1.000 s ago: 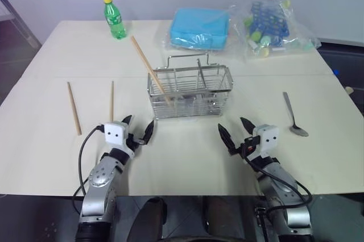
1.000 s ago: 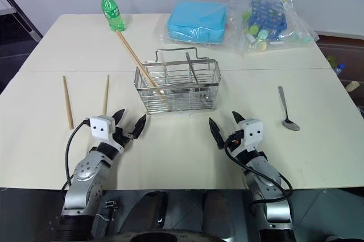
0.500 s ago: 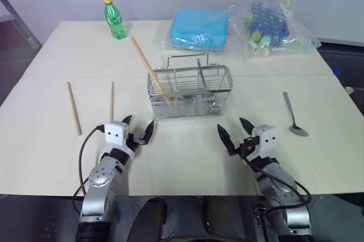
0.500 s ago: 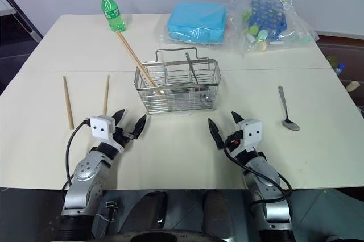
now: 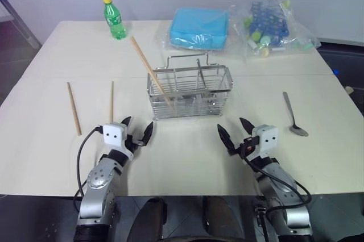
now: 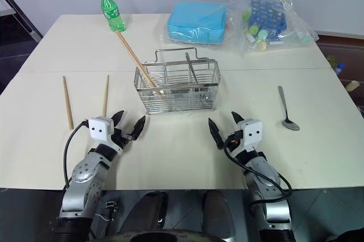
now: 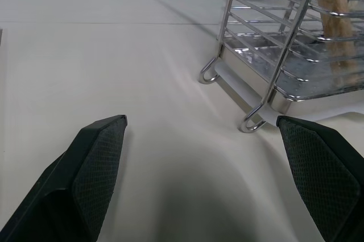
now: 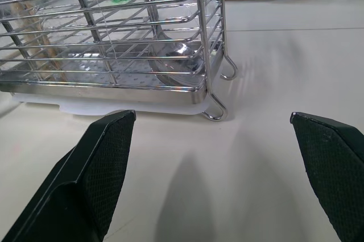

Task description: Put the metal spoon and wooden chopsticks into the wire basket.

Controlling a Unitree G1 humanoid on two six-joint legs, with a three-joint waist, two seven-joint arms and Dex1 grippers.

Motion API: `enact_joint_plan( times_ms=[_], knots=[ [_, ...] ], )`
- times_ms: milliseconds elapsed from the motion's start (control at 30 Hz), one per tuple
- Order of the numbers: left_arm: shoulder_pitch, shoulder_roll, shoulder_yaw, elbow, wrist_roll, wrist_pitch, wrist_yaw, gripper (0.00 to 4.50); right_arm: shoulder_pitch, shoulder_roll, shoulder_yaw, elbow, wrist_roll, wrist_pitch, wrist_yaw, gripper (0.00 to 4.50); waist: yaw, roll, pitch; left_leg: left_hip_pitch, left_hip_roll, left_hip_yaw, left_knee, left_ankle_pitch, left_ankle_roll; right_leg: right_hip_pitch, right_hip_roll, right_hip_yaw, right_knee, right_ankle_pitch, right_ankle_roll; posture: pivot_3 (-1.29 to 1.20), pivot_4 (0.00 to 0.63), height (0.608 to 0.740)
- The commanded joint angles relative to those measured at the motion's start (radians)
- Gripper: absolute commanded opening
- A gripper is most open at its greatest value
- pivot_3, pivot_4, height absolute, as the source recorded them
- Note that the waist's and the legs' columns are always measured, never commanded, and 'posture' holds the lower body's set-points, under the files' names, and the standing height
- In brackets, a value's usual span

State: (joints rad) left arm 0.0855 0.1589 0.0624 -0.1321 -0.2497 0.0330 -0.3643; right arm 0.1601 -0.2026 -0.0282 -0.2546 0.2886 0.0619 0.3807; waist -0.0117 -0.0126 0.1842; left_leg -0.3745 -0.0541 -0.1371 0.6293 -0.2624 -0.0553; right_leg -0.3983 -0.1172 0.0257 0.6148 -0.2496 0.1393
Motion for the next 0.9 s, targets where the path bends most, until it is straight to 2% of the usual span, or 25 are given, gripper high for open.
enact_joint_plan(
  times_ms=[33, 267, 367, 633, 767, 900],
  knots=[
    [0.01, 0.007, 0.01, -0.039, -0.004, -0.003, 0.007, 4.43, -0.004, 0.0, -0.005, -0.031, 0.007, -0.007, 0.003, 4.5, 0.0, 0.0, 0.0, 0.0, 0.0, 0.0, 0.0, 0.0, 0.0, 0.0, 0.0, 0.0, 0.0, 0.0, 0.0, 0.0, 0.15, 0.74],
    [0.015, 0.002, 0.001, -0.044, 0.002, -0.014, 0.01, 4.43, -0.015, -0.008, -0.023, -0.035, 0.0, -0.008, -0.01, 4.5, 0.0, 0.0, 0.0, 0.0, 0.0, 0.0, 0.0, 0.0, 0.0, 0.0, 0.0, 0.0, 0.0, 0.0, 0.0, 0.0, 0.15, 0.74],
    [0.02, -0.002, -0.047, -0.072, 0.01, -0.014, -0.012, 4.43, -0.035, -0.033, -0.04, -0.039, 0.0, 0.005, -0.008, 4.5, 0.0, 0.0, 0.0, 0.0, 0.0, 0.0, 0.0, 0.0, 0.0, 0.0, 0.0, 0.0, 0.0, 0.0, 0.0, 0.0, 0.15, 0.74],
    [0.072, -0.061, -0.382, -0.168, 0.182, 0.001, 0.004, 4.43, -0.115, -0.111, -0.097, -0.048, 0.04, 0.069, 0.019, 4.5, 0.003, 0.0, 0.0, -0.001, 0.0, 0.0, 0.0, 0.0, 0.0, 0.001, 0.0, 0.0, -0.001, 0.0, 0.0, 0.0, 0.15, 0.74],
    [0.11, -0.101, -0.627, -0.129, 0.294, -0.001, 0.013, 4.43, -0.126, -0.113, -0.095, -0.047, 0.042, 0.077, 0.025, 4.5, 0.001, 0.001, 0.0, -0.001, 0.0, 0.0, 0.0, 0.0, 0.001, 0.0, 0.0, 0.0, -0.001, 0.0, 0.0, 0.0, 0.15, 0.74],
    [0.139, -0.133, -0.786, -0.065, 0.387, -0.029, 0.059, 4.43, -0.126, -0.109, -0.092, -0.044, 0.04, 0.078, 0.03, 4.5, 0.001, 0.004, -0.002, -0.001, 0.0, 0.0, 0.0, -0.001, 0.001, 0.0, 0.0, 0.0, -0.001, -0.001, 0.0, 0.0, 0.15, 0.74]
  ],
)
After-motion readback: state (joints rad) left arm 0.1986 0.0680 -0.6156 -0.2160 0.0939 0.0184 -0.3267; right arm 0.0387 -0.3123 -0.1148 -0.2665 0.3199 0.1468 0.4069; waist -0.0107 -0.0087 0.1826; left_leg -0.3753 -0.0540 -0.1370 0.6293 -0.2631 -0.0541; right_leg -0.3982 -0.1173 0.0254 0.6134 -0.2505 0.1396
